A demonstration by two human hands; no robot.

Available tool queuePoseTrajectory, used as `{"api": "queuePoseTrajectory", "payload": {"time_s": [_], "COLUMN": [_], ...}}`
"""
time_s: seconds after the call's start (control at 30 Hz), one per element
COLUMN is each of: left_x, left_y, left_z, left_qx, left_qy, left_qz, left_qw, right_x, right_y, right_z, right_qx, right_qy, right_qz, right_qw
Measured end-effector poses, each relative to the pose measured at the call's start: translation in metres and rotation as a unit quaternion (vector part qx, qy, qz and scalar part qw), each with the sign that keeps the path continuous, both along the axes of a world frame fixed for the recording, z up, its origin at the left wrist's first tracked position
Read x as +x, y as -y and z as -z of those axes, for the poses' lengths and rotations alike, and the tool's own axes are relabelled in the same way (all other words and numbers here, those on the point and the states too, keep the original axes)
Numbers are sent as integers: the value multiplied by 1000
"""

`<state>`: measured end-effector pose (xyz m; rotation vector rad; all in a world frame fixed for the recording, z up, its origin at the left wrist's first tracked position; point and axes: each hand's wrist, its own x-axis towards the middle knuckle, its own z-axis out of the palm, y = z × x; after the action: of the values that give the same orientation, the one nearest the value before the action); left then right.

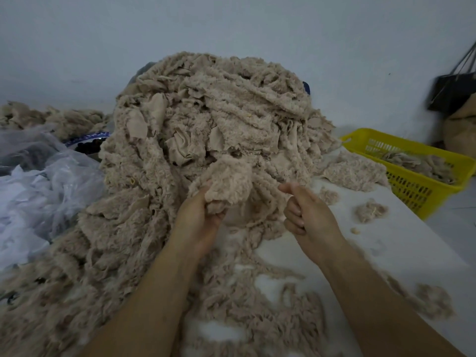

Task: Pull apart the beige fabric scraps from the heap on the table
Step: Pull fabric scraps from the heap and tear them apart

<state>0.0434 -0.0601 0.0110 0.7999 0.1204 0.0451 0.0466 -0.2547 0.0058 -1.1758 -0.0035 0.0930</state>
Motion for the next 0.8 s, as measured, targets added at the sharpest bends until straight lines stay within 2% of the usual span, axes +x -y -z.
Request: {"api": "queuePoseTrajectory", "payload": {"time_s": [0.1,0.23,0.3,0.37,0.47,0.53,0.63,0.77,0.8], "left_x": [-6,-11,-11,-10,-10,-12,-14,-13,-12], "left_y": [9,18,18,18,17,19,20,21,20], "left_z": [2,10,12,11,13,15,16,13,15], "left_qx": [79,206,239,232,242,280,331,426,423], "left_qy": [-7,20,24,16,39,61,71,84,82], "left_qz": [23,108,116,119,152,170,221,164,150], "left_qw": [997,972,964,965,957,943,914,886,890], "right_x": [-4,-14,-13,-12,-14,-11,-6,-3,-3], "right_y": [-9,-22,-21,-16,-15,-15,-10,-7,-7], "right_z": [3,7,7,6,2,-1,-6,-5,-5], "right_qx": [-79,-214,-229,-224,-161,-45,79,130,138], "right_qy": [39,83,94,70,42,10,-43,-52,-55], "right_qz": [-12,-104,-100,-93,-92,-75,-64,-73,-69], "right_qw": [996,968,964,967,982,996,994,988,986]}}
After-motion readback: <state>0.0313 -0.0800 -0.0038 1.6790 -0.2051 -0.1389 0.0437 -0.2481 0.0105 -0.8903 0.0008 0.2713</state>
